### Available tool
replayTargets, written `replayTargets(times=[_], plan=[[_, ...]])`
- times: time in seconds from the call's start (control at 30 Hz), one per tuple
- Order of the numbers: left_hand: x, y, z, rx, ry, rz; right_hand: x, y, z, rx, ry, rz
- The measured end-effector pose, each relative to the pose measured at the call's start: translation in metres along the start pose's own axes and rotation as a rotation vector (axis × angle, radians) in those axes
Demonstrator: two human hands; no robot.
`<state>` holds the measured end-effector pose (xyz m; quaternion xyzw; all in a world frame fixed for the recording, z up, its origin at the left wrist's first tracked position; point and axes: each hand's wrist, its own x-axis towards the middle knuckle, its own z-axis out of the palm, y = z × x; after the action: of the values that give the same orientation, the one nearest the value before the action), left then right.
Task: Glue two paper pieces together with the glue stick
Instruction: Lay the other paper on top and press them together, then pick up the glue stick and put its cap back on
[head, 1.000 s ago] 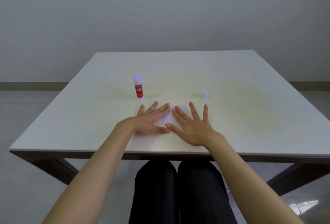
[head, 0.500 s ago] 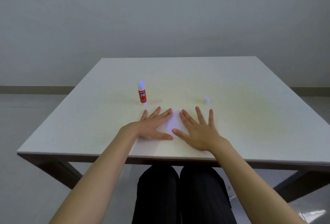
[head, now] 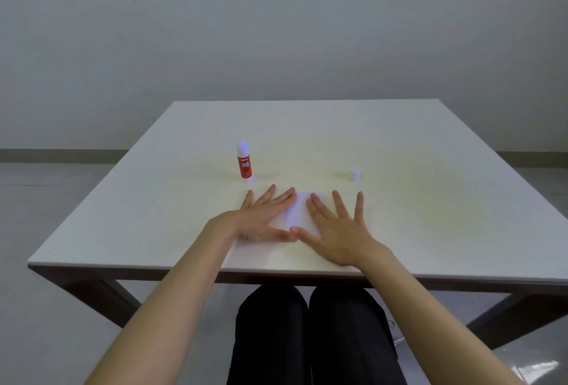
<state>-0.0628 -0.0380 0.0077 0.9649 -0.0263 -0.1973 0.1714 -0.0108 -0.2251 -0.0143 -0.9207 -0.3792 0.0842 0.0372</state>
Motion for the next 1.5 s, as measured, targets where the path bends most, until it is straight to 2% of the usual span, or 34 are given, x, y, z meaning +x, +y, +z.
replayTargets(times=[0.07, 0.13, 0.33, 0.4, 0.53, 0.67, 0.73, 0.8, 0.87, 0.9, 0.93, 1.13, 1.3, 1.4, 1.5], plan=[[0.0, 0.0, 0.001, -0.031, 0.006, 0.008, -0.003, -0.016, 0.012, 0.031, 0.015, -0.133], [0.0, 0.0, 0.001, -0.044, 0.01, 0.011, -0.004, -0.017, 0.016, 0.053, 0.004, -0.184], [0.0, -0.002, 0.0, -0.01, -0.004, 0.003, 0.015, 0.017, -0.005, 0.007, -0.019, 0.04], [0.0, -0.002, 0.001, -0.002, -0.004, 0.006, 0.012, 0.007, -0.003, -0.023, 0.013, 0.014], [0.003, -0.004, 0.003, -0.021, 0.004, 0.01, -0.001, -0.016, 0.012, -0.013, 0.051, -0.16], [0.004, -0.01, 0.009, -0.082, 0.082, 0.02, -0.001, -0.008, 0.007, 0.032, 0.017, -0.136], [0.003, -0.012, 0.015, -0.385, 0.304, 0.037, -0.002, -0.006, 0.008, 0.002, 0.035, -0.147], [0.0, -0.014, 0.019, -0.756, 0.741, 0.013, -0.002, -0.006, 0.012, -0.017, 0.055, -0.158], [0.0, -0.018, 0.019, -0.855, 1.184, -0.146, -0.002, -0.006, 0.014, -0.027, 0.078, -0.165], [0.002, -0.021, 0.015, -0.863, 1.309, -0.235, -0.002, -0.006, 0.014, -0.026, 0.085, -0.166], [0.006, -0.026, 0.01, -0.876, 1.361, -0.309, -0.002, -0.006, 0.013, -0.02, 0.087, -0.167], [0.036, -0.037, -0.015, -0.895, 1.204, -0.463, -0.005, -0.006, 0.009, 0.058, 0.093, -0.172], [0.042, -0.036, -0.015, -0.767, 1.185, -0.489, -0.007, -0.004, 0.005, 0.201, 0.132, -0.162], [0.035, -0.029, -0.016, -0.803, 1.112, -0.416, -0.008, -0.004, 0.0, 0.327, 0.192, -0.124], [0.025, -0.013, -0.017, -0.763, 1.011, -0.225, -0.007, -0.007, -0.013, 0.536, 0.339, -0.101]])
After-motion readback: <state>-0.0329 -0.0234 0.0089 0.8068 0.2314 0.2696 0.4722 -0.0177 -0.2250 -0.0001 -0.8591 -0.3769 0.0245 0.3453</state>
